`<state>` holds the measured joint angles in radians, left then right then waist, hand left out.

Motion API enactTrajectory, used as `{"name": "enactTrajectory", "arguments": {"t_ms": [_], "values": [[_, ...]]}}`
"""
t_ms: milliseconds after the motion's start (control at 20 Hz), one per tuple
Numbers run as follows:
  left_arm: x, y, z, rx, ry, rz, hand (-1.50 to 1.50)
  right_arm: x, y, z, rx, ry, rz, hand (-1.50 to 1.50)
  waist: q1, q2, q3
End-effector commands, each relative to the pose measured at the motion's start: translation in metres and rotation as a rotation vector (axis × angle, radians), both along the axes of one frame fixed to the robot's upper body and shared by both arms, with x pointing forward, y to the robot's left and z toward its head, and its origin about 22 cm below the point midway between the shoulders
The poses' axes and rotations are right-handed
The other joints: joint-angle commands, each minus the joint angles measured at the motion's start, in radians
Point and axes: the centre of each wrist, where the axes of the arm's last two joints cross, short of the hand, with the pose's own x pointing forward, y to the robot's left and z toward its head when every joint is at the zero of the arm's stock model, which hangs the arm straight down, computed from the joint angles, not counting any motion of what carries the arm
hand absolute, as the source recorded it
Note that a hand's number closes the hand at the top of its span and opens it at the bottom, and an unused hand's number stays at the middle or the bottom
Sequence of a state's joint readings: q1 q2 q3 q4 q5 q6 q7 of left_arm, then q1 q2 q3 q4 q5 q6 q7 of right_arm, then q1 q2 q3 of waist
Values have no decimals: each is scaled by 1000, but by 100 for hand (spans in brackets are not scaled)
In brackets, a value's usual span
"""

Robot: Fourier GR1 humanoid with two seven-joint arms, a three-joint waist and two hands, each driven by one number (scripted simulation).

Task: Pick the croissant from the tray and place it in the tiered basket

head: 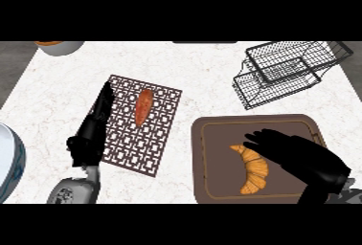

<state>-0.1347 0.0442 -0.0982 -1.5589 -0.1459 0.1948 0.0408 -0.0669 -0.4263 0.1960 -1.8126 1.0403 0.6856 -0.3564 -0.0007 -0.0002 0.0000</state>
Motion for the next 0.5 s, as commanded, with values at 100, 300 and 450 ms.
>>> {"name": "enactTrajectory", "arguments": {"t_ms": [100,300,450], "values": [[-10,6,8,0,-15,-13,0,7,7,-25,-25,29,10,-150,3,0,0],[6,11,-8,9,-3,3,0,4,26,-17,-31,34,-1,-150,0,0,0],[-1,9,19,7,-5,5,0,16,7,-31,-40,44,1,-150,4,0,0]]}}
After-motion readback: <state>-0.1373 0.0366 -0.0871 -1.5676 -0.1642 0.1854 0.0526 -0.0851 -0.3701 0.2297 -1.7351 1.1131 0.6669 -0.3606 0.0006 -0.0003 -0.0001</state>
